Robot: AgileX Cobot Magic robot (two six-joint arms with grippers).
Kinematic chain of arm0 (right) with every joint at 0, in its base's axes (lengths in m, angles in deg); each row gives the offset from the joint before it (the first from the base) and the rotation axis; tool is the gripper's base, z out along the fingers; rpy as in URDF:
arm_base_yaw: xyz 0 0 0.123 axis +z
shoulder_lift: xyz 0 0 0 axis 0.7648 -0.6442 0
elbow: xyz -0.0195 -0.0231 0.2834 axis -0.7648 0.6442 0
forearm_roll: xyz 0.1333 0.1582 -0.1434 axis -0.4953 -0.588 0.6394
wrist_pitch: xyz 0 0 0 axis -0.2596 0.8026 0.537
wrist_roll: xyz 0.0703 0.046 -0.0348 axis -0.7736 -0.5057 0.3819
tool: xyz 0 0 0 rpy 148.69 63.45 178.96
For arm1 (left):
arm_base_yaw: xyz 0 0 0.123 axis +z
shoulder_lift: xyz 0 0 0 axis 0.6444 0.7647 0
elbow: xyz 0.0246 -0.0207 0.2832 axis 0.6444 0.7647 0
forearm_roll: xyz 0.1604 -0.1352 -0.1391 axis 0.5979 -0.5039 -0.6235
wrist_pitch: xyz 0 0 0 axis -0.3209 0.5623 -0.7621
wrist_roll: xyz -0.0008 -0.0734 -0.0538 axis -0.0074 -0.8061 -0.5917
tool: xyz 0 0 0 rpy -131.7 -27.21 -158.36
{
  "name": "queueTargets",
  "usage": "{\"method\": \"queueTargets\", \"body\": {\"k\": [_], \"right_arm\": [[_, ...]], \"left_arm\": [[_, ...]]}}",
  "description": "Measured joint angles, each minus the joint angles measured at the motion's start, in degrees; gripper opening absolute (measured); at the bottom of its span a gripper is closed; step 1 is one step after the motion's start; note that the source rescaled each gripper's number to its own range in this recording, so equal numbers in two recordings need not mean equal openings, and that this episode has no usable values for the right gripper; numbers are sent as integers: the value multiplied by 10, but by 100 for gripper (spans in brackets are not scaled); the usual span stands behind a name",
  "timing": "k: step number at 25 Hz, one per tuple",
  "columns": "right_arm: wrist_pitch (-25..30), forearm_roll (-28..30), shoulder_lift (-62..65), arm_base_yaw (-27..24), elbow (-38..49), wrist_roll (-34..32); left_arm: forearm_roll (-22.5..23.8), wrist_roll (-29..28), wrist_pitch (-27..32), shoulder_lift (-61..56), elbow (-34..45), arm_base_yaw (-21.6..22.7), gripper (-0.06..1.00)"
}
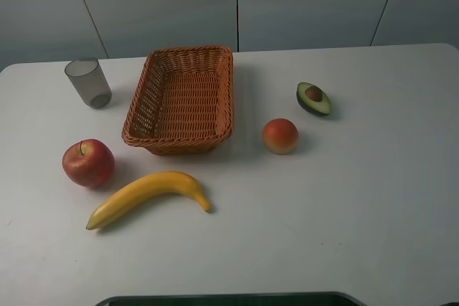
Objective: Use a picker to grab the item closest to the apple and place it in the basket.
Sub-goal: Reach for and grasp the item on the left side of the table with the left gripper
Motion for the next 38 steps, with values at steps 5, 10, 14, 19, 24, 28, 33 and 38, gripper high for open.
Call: {"method": "queueTargets", "body": {"k": [5,10,14,19,24,28,33,38], "right_arm": [[0,0,0,0,0,0],[0,0,0,0,0,0],[0,0,0,0,0,0],[0,0,0,0,0,0],[0,0,0,0,0,0],[0,0,0,0,0,0],[0,0,0,0,0,-1],[0,0,0,0,0,-1]], "left_arm": [[0,0,0,0,0,0,99],[0,0,0,0,0,0,99],[0,0,0,0,0,0,99],[0,0,0,0,0,0,99],[0,0,0,0,0,0,99],[0,0,0,0,0,0,99],[6,66,-5,0,0,0,99],[-23,104,-9,0,0,0,99]]}}
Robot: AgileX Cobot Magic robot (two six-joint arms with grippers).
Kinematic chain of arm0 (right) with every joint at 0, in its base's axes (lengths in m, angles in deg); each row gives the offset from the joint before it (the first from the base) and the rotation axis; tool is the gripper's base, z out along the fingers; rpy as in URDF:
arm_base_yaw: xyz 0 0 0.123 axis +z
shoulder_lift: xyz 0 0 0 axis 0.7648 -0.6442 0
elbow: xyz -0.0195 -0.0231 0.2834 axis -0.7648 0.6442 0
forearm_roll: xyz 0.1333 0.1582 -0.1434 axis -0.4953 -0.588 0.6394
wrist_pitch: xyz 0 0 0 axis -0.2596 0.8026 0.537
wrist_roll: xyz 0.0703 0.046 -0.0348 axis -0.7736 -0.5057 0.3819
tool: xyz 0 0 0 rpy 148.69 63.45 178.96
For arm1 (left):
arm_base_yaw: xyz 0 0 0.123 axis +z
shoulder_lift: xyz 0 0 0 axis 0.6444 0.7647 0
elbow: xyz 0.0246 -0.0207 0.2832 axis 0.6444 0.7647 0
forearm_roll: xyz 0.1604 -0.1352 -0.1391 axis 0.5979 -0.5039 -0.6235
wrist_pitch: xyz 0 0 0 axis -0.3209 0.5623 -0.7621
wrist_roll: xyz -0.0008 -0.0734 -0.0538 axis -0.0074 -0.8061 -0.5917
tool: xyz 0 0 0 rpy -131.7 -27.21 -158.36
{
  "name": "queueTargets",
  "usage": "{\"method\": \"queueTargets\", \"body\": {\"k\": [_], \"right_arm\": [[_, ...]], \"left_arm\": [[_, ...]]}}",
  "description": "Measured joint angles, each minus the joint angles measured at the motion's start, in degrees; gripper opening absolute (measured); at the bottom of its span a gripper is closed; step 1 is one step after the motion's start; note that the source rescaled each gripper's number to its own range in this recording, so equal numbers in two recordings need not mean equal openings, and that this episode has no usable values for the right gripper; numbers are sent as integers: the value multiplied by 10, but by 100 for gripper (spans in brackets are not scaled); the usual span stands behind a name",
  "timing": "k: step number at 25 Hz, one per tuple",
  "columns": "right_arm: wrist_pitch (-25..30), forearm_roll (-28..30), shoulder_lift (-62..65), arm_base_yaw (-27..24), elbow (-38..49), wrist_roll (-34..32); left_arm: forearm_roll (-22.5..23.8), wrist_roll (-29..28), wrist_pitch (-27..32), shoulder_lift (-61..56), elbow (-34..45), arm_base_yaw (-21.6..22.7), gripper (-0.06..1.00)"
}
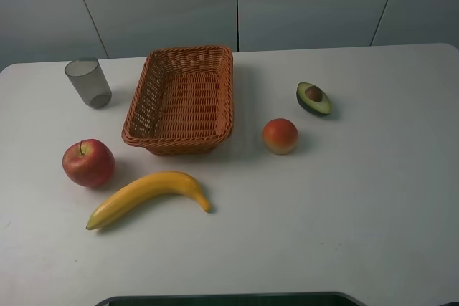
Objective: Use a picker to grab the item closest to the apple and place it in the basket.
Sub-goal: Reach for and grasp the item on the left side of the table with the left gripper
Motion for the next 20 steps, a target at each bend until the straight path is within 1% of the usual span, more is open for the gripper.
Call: {"method": "queueTargets", "body": {"k": [5,10,12,16,20], "right_arm": [[0,0,0,0,0,0],[0,0,0,0,0,0],[0,0,0,0,0,0],[0,0,0,0,0,0],[0,0,0,0,0,0]], "left_arm": [[-70,1,3,0,-3,-7,99],[-110,2,-14,18,-28,-7,99],[-127,13,-13,57,-37,-7,99],[-164,66,-16,155,-43,-7,99],[-176,115,-39,274,-43,-7,99]]}}
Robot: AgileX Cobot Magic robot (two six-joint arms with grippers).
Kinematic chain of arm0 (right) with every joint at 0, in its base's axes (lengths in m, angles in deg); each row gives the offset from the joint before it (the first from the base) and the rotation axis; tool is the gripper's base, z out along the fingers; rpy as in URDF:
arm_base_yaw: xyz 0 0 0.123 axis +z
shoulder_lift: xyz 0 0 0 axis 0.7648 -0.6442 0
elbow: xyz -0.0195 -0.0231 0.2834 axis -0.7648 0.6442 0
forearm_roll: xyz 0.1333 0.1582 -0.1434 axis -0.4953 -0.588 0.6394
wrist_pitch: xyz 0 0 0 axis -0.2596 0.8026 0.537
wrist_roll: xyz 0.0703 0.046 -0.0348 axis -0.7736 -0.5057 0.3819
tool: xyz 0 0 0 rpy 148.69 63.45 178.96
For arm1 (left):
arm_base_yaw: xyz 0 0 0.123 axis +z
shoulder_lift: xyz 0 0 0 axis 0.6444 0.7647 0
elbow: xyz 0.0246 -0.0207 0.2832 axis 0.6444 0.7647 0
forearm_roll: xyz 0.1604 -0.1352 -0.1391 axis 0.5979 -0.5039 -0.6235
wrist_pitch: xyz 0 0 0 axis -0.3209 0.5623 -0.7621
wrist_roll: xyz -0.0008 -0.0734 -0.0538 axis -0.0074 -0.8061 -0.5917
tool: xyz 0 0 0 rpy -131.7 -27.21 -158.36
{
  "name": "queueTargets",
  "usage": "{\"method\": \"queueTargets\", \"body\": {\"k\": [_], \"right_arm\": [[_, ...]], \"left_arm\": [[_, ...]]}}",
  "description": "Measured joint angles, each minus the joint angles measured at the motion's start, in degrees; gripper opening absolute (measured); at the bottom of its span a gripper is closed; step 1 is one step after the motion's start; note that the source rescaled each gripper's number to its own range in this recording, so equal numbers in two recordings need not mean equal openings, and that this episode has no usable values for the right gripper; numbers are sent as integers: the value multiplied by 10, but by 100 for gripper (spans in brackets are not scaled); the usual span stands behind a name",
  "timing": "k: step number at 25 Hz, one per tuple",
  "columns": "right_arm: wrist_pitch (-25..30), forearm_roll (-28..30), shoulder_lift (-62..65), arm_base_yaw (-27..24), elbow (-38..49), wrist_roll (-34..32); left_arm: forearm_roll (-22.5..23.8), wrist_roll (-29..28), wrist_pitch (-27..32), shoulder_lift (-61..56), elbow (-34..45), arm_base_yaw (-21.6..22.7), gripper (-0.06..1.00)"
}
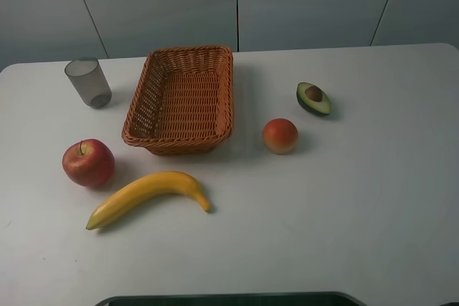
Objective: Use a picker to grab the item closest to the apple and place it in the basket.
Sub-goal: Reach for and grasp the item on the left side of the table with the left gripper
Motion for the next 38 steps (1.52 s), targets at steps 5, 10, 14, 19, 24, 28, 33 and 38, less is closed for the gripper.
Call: {"method": "queueTargets", "body": {"k": [5,10,14,19,24,28,33,38], "right_arm": [[0,0,0,0,0,0],[0,0,0,0,0,0],[0,0,0,0,0,0],[0,0,0,0,0,0],[0,0,0,0,0,0],[0,0,0,0,0,0],[0,0,0,0,0,0],[0,0,0,0,0,0]], "left_arm": [[-54,81,-33,152,0,-2,99],[-57,110,-81,280,0,-60,99],[-42,111,-160,352,0,-132,99],[-36,111,-242,424,0,-217,99],[-25,81,-273,488,0,-257,99],[-1,51,-283,528,0,-279,99],[13,29,-300,565,0,-298,99],[66,-49,-332,592,-1,-300,99]]}}
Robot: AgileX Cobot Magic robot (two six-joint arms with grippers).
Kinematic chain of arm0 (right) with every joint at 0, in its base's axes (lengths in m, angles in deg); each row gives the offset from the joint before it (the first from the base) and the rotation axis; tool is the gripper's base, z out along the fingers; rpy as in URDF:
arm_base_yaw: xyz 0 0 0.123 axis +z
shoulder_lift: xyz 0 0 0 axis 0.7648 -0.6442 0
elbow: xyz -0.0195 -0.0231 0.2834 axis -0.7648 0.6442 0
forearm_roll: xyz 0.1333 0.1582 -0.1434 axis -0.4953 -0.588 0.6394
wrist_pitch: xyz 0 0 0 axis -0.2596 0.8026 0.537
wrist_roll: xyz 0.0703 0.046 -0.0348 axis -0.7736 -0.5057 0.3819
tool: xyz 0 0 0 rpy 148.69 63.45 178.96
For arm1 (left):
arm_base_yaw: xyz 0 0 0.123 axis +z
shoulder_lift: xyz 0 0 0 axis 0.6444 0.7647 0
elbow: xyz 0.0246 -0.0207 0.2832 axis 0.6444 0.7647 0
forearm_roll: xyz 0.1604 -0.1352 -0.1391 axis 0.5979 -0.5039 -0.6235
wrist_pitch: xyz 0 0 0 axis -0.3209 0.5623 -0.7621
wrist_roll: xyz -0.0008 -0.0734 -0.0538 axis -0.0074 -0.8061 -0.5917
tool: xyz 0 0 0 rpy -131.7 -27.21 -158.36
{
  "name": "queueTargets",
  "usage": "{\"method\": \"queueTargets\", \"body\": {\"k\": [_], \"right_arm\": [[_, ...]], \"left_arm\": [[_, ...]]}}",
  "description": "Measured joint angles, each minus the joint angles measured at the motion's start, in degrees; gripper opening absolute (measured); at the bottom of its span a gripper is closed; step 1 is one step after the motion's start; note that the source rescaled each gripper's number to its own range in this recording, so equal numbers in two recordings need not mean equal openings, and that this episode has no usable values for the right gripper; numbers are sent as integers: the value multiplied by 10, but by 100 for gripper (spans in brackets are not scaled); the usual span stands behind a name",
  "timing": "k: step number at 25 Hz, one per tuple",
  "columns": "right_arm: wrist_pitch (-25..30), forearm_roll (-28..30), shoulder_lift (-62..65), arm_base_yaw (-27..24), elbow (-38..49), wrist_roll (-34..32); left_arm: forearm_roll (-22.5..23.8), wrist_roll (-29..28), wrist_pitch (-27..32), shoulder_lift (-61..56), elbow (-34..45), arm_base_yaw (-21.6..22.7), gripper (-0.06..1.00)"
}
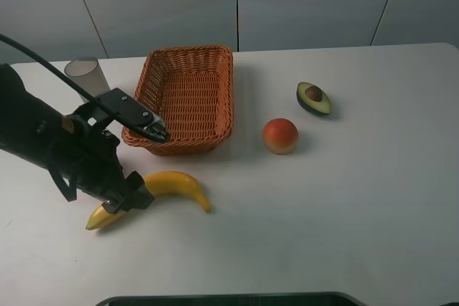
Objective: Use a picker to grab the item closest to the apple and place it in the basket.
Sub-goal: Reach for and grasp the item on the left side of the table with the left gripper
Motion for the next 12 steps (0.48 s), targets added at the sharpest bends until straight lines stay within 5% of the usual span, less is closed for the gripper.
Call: {"method": "queueTargets", "body": {"k": [12], "right_arm": [[0,0,0,0,0,0]], "left_arm": [[34,-18,6,69,-48,0,99]]}}
